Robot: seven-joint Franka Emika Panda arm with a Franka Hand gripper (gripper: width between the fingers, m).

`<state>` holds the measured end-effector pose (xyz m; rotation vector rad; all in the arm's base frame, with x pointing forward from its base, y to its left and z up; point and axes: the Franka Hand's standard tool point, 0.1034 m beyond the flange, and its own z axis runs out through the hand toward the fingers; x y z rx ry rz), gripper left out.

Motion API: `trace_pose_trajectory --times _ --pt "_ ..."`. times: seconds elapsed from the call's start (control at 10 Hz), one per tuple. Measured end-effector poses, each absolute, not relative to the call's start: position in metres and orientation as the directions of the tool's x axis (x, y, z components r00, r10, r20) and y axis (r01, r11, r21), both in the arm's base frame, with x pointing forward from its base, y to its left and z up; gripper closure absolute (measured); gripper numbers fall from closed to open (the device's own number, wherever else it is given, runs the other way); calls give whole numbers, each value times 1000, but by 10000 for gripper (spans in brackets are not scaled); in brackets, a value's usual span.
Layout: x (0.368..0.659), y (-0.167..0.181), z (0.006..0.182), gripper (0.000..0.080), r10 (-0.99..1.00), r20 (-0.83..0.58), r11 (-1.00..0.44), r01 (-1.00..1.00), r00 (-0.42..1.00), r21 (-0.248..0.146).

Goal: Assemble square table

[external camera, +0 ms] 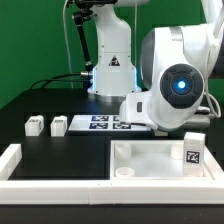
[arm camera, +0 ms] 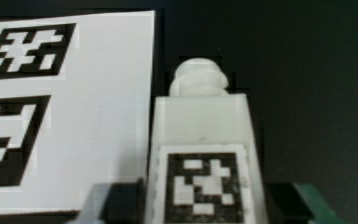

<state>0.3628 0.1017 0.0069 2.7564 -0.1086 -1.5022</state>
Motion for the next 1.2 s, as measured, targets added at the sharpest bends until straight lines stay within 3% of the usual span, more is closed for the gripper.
trace_pose_trajectory --times 0.6,0.9,1.0,1.1,1.2 --pt "365 98 9 512 -56 -840 -998 -62 539 27" --pt "392 76 61 511 -19 -816 -995 -87 577 -39" --pt "401 69 87 511 7 -801 -994 -86 599 -74" --pt "402 61 104 511 -2 -810 -991 -107 586 -75" --pt "408 59 100 511 -15 -771 -991 -111 637 -73"
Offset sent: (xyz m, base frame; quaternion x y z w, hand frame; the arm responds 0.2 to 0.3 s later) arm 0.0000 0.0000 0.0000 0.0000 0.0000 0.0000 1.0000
